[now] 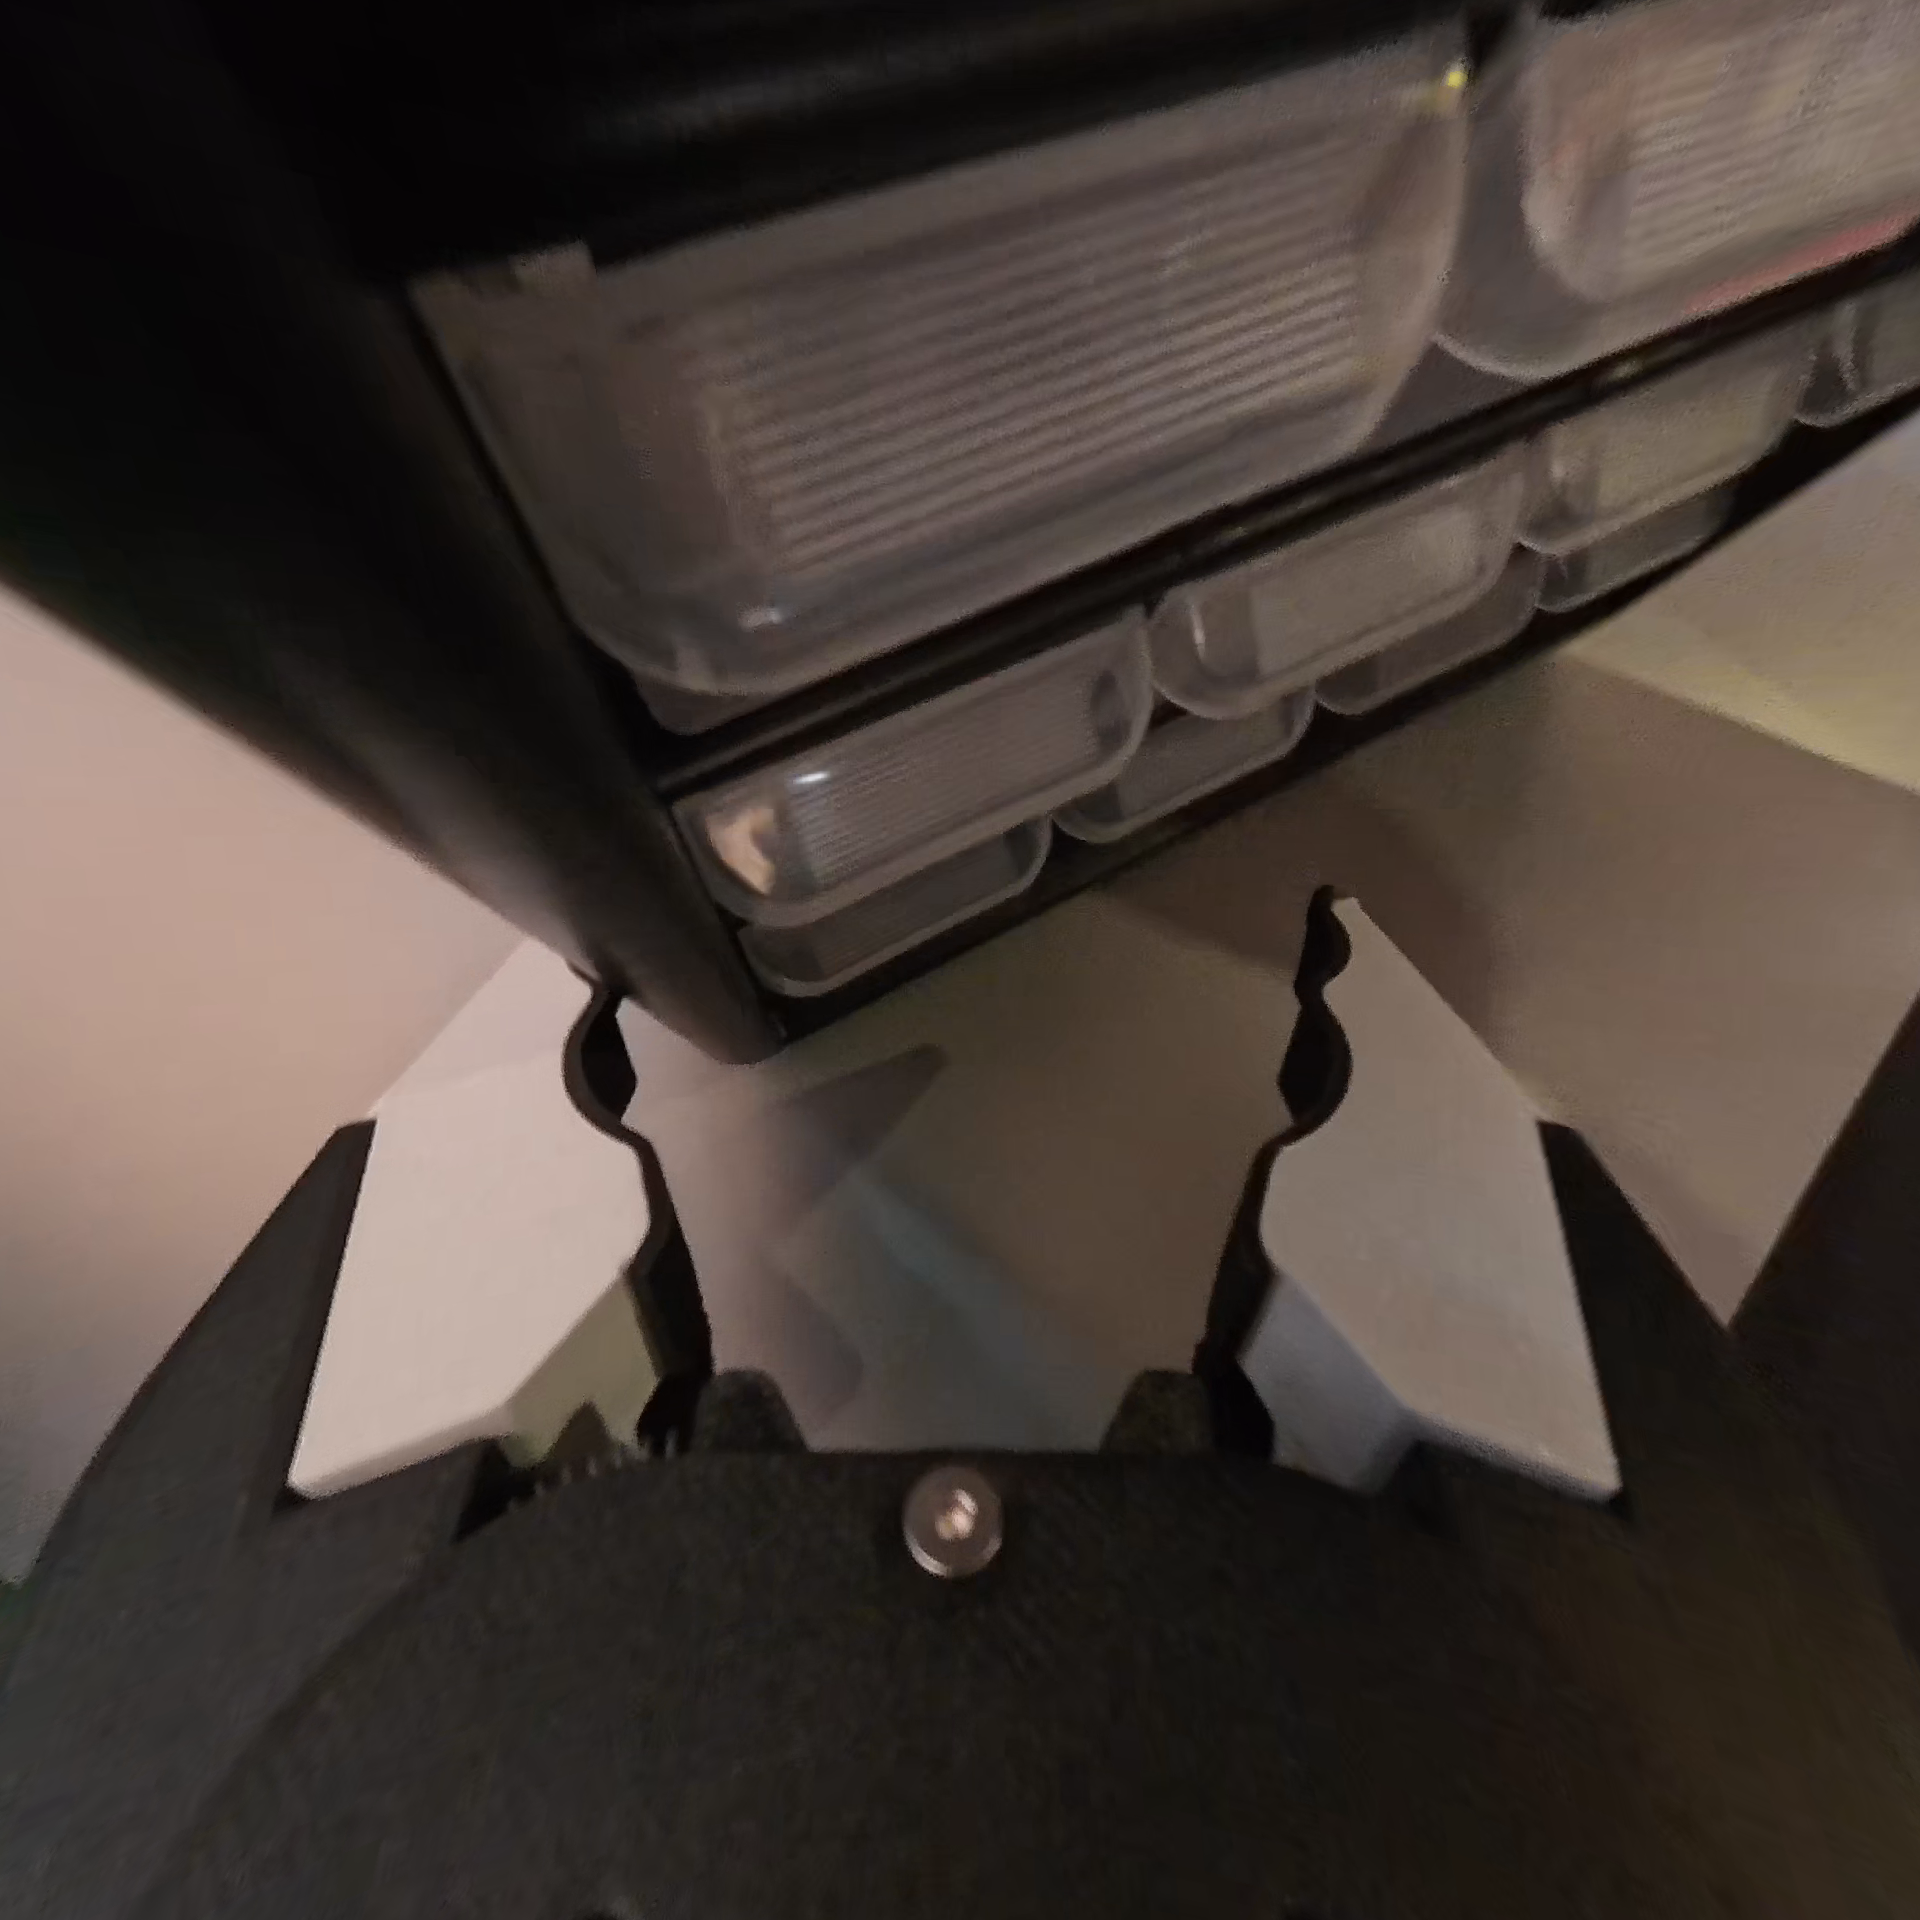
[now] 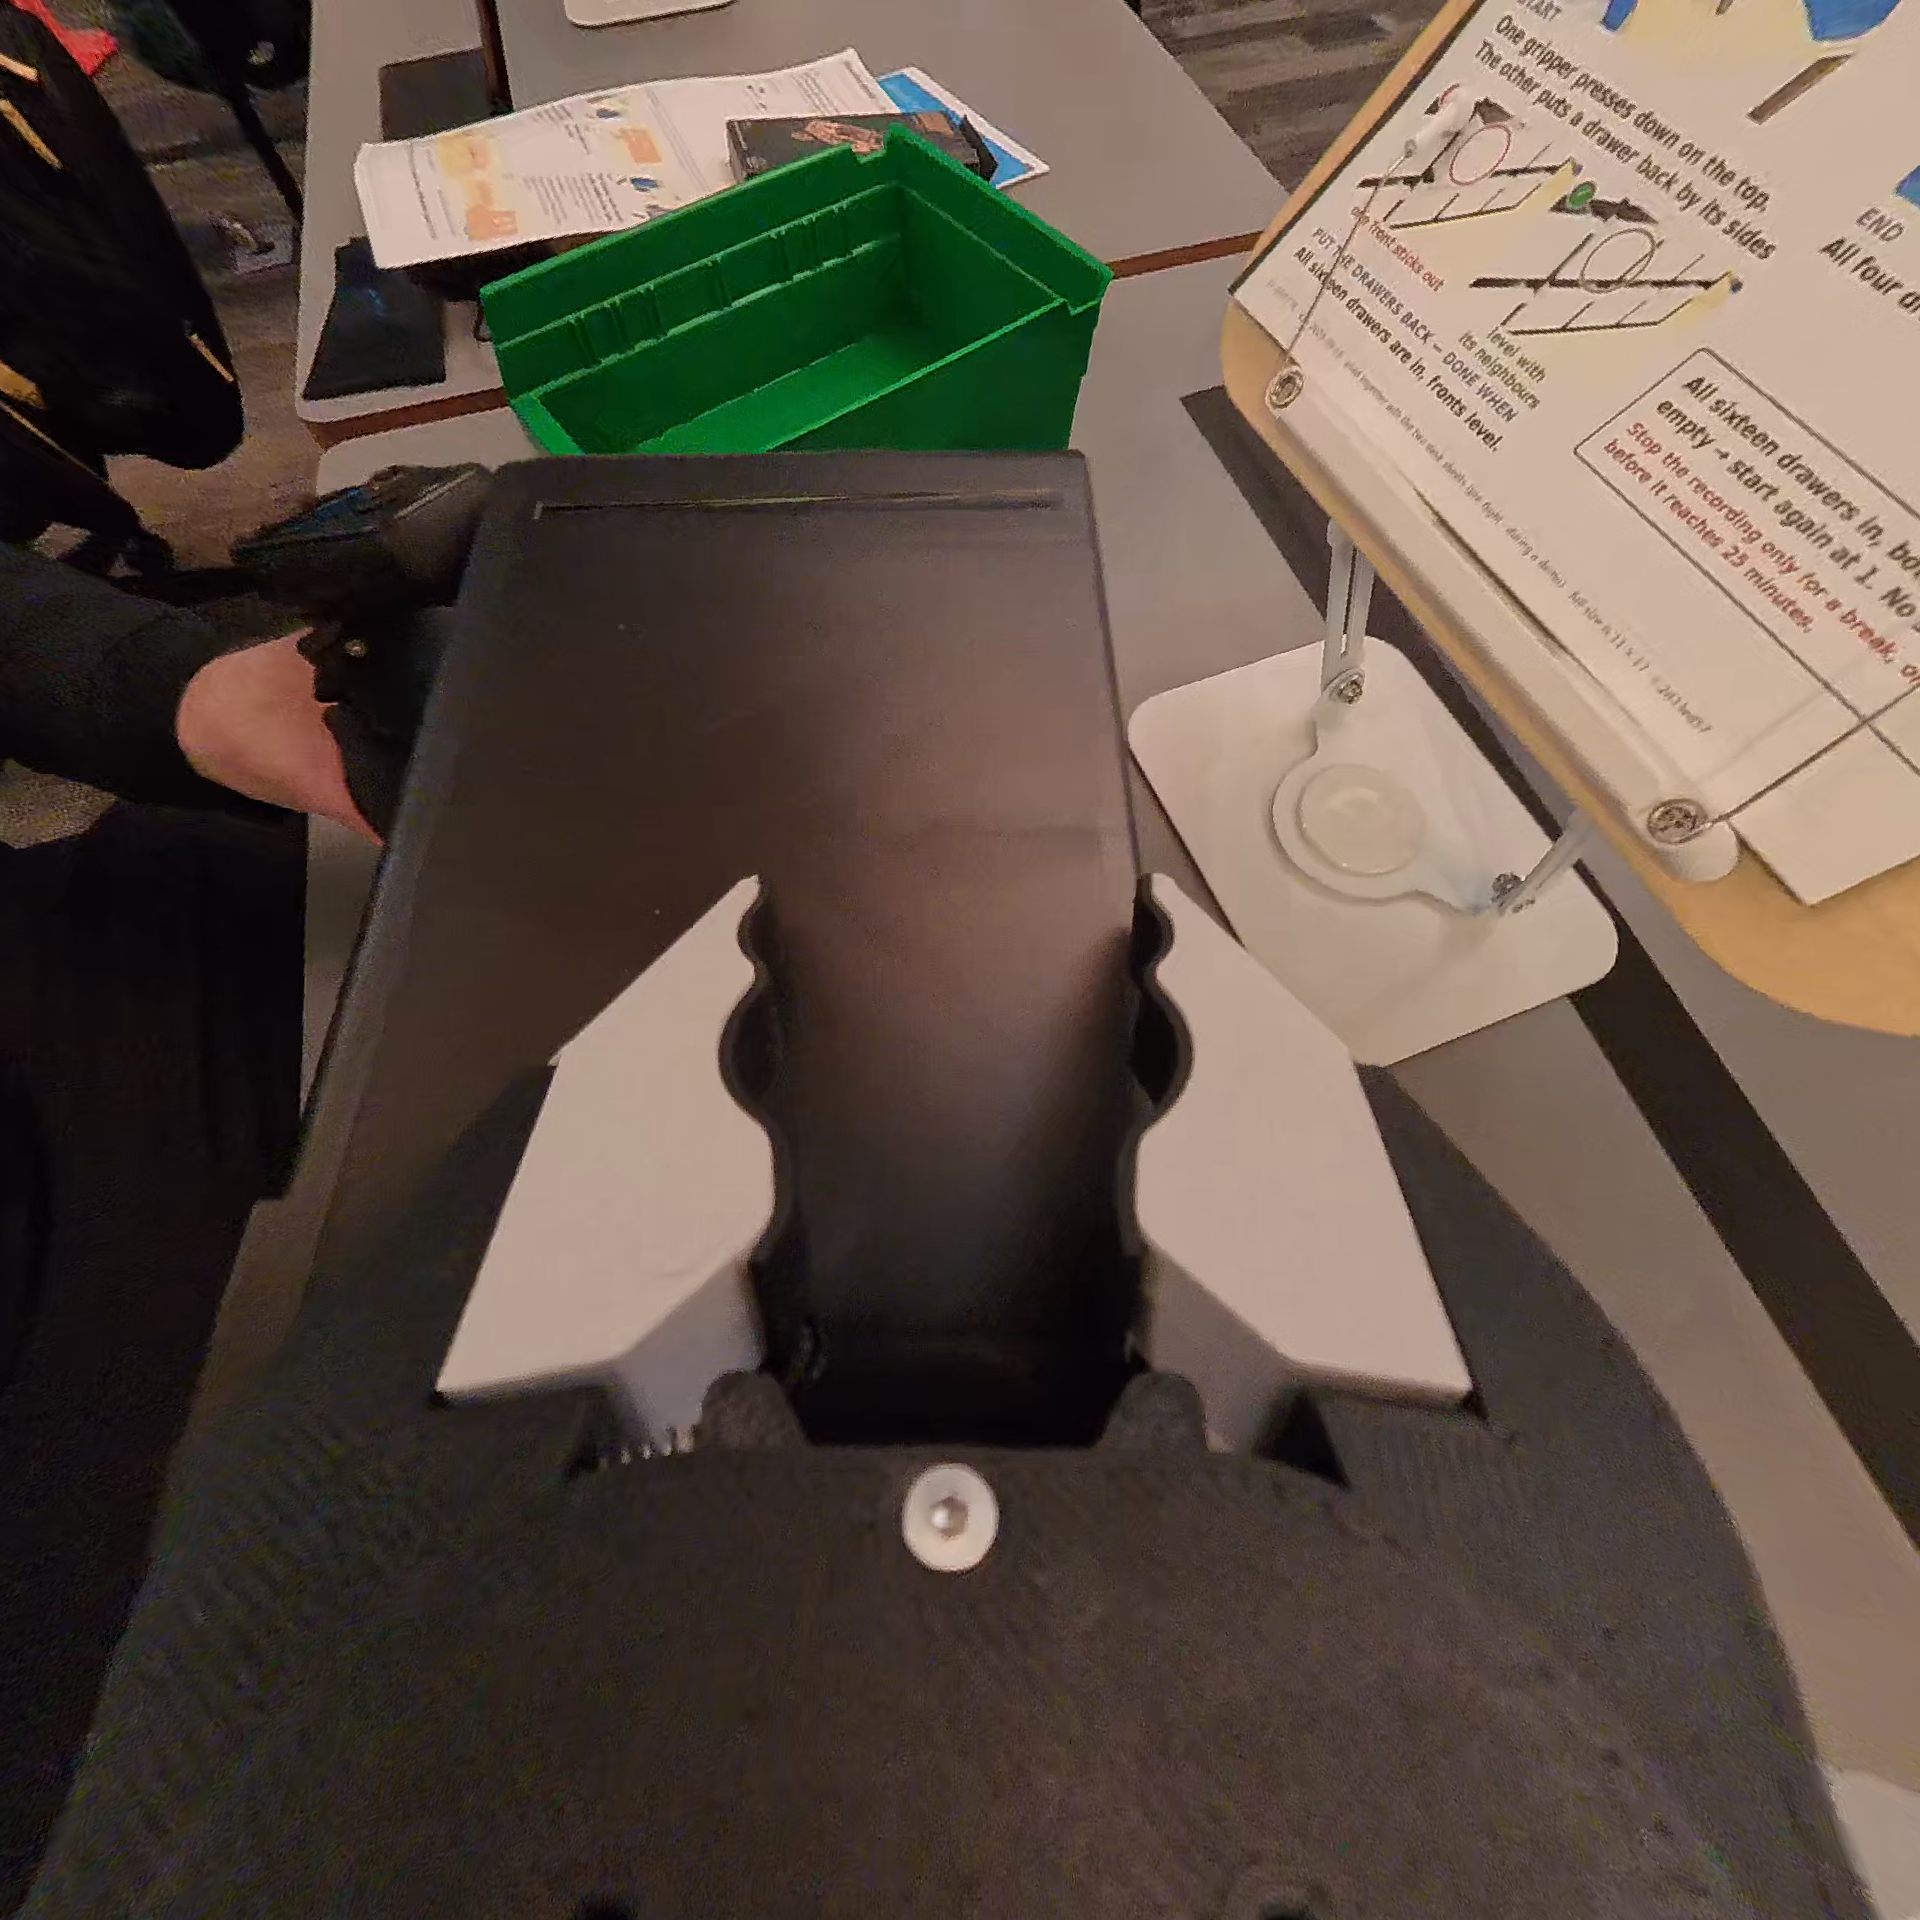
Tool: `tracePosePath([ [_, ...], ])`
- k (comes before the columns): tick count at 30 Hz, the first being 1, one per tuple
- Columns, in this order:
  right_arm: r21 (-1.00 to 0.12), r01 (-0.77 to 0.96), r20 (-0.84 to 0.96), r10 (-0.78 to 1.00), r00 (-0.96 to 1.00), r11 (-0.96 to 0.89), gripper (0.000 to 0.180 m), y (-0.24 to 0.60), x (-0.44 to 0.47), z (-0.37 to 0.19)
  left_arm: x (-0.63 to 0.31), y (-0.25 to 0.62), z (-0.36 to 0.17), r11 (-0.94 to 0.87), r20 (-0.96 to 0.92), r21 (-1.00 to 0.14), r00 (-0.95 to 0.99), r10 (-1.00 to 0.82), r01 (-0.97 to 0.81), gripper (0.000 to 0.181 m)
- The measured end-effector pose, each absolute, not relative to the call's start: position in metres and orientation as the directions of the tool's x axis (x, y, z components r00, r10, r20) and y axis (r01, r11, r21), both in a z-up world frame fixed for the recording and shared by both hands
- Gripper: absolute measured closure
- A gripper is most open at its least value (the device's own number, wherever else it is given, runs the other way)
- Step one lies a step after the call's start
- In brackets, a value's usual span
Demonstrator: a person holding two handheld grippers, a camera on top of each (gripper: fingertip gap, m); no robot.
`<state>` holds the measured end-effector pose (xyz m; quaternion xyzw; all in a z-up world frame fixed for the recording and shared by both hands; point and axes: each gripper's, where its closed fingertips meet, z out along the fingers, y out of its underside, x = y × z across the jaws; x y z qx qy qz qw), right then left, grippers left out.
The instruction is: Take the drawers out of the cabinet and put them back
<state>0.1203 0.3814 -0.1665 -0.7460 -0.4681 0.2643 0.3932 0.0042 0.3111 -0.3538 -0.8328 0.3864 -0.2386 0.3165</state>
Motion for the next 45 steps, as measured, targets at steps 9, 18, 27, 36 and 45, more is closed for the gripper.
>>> tracePosePath([
  [9, -0.856, 0.484, -0.022, 0.946, 0.323, -0.185, 0.116, 0.411, 0.123, -0.163, 0.011, 0.292, -0.352, -0.521, 0.196, -0.689, 0.563, -0.803, -0.503, 0.051],
  [18, -0.915, 0.388, 0.055, 0.919, 0.39, -0.11, 0.12, 0.413, 0.133, -0.15, 0.009, 0.29, -0.342, -0.553, 0.27, -0.705, 0.553, -0.788, -0.444, 0.058],
  [27, -0.85, 0.431, 0.15, 0.645, 0.75, -0.303, 0.119, 0.369, 0.263, -0.165, -0.063, 0.298, -0.288, -0.479, 0.1, -0.757, 0.646, -0.757, -0.444, 0.081],
  [36, -0.697, 0.49, 0.13, 0.579, 0.805, -0.524, 0.092, 0.299, 0.352, -0.248, -0.222, 0.338, -0.285, -0.514, -0.246, -0.627, 0.774, -0.583, -0.586, 0.073],
  [45, -0.604, 0.535, -0.007, 0.675, 0.738, -0.591, 0.096, 0.269, 0.389, -0.325, -0.243, 0.349, -0.377, -0.628, -0.099, -0.443, 0.731, -0.675, -0.639, 0.087],
])
